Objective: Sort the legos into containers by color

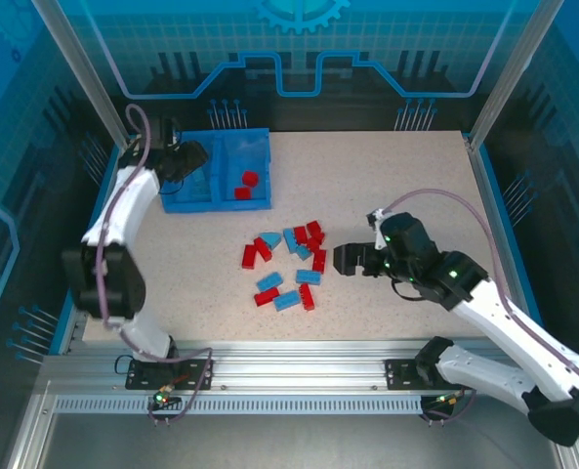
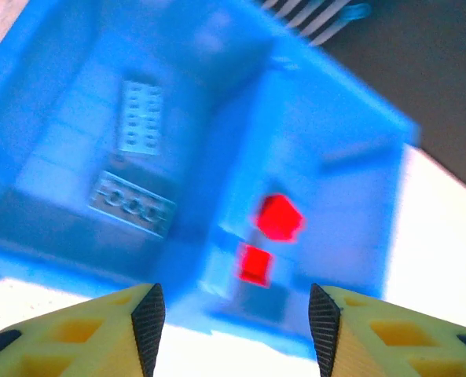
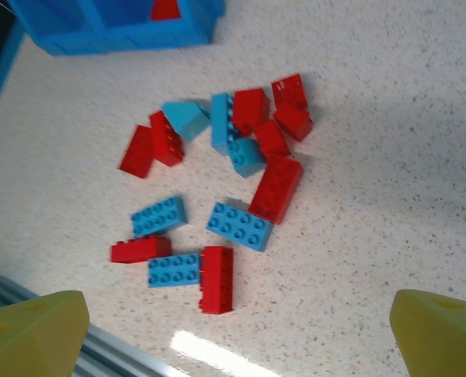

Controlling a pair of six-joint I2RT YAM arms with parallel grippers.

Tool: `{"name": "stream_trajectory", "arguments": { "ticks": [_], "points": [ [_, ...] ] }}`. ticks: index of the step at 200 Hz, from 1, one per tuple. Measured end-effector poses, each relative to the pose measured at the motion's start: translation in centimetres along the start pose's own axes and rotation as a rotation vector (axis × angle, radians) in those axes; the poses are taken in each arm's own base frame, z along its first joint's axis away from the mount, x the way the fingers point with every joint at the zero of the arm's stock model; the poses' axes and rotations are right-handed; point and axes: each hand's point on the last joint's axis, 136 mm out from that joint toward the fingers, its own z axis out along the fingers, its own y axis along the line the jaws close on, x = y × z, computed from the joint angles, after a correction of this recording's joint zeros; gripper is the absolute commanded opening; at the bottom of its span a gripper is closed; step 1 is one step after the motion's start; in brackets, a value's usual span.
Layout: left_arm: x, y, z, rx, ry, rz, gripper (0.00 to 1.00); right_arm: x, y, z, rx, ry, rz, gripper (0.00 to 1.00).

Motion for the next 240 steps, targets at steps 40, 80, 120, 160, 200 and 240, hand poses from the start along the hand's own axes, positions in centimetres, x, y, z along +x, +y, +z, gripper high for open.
{"name": "stream_trajectory", "arguments": {
  "ticks": [40,80,120,160,200,240],
  "points": [
    [6.8,-11.9,-15.0,0.441,-0.158,0.431,0.72,0.4,-0.2,5.6,0.095,0.147,-0.012,0.91],
    [15.9,-9.2,-19.1,0.631,-0.147,0.813,0.98,1.8,-0.6,11.4,0.159,0.262,0.016,0.84],
    [22.4,-5.7,-18.4,0.729,-0.019,1.055,0.99,3.7,-1.5,16.7,0.218,0.355,0.048,0.73],
    [24.7,-3.6,-17.5,0.737,-0.018,1.146,0.99,5.6,-2.9,19.4,0.277,0.406,0.076,0.60],
    [24.3,-3.0,-16.5,0.691,-0.057,1.180,0.99,6.1,-3.3,20.4,0.292,0.412,0.090,0.41],
    [24.0,-2.4,-15.9,0.646,-0.090,1.192,0.99,5.7,-3.3,20.5,0.295,0.391,0.089,0.28]
  ]
}}
